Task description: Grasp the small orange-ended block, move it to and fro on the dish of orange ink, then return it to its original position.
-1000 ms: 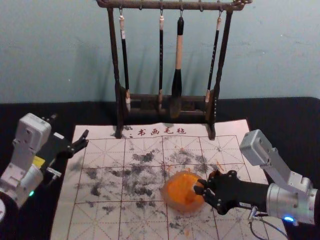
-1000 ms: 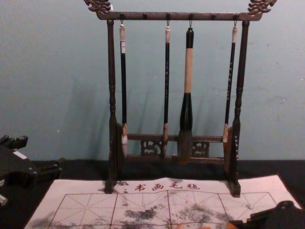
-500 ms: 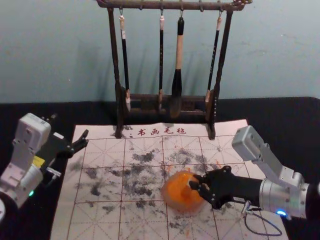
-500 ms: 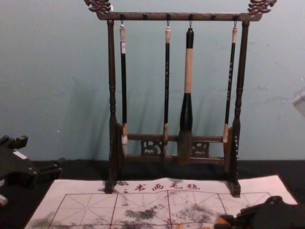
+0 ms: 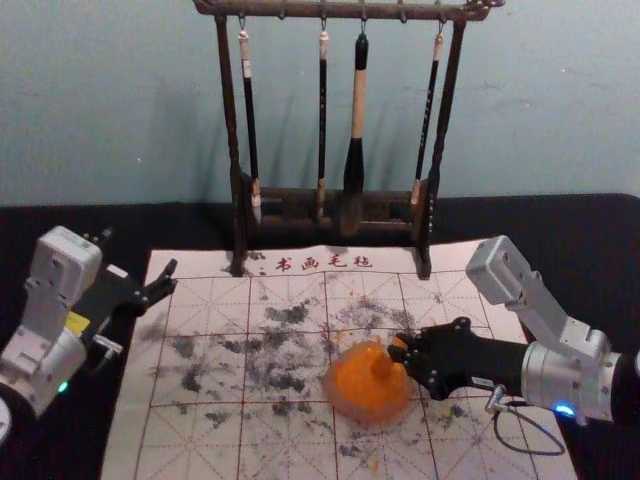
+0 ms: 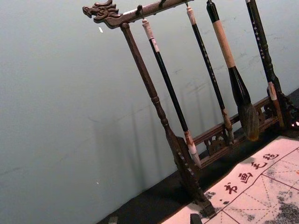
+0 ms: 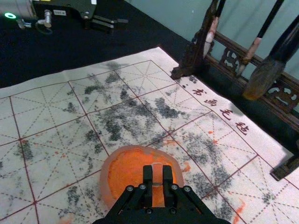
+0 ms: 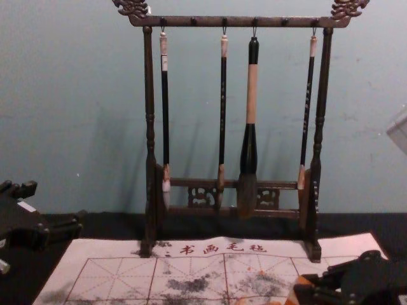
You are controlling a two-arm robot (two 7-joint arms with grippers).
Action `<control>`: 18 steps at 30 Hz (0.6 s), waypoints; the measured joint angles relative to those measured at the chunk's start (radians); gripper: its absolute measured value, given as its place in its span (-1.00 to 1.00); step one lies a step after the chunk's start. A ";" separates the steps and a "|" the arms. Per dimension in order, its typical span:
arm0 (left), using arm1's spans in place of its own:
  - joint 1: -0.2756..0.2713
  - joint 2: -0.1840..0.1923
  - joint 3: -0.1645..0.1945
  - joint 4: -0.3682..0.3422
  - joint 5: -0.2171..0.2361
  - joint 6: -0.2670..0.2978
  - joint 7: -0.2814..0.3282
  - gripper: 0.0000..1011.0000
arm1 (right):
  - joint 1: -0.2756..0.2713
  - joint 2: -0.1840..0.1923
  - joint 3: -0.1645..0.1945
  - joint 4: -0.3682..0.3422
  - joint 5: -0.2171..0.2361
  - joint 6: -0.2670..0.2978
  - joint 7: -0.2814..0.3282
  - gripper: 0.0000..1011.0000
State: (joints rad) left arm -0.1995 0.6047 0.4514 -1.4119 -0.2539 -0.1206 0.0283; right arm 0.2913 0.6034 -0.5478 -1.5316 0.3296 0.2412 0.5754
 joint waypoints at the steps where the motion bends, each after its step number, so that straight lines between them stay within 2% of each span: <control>1: 0.000 0.000 0.000 0.000 0.000 0.000 0.000 0.98 | 0.000 0.000 0.002 0.000 -0.001 0.003 -0.002 -0.83; 18: 0.000 0.000 0.000 0.000 0.000 0.000 0.000 0.98 | -0.036 0.038 0.022 -0.056 0.006 0.026 0.001 -0.83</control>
State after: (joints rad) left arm -0.1995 0.6047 0.4514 -1.4120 -0.2539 -0.1206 0.0282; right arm 0.2549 0.6412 -0.5263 -1.5873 0.3355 0.2676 0.5763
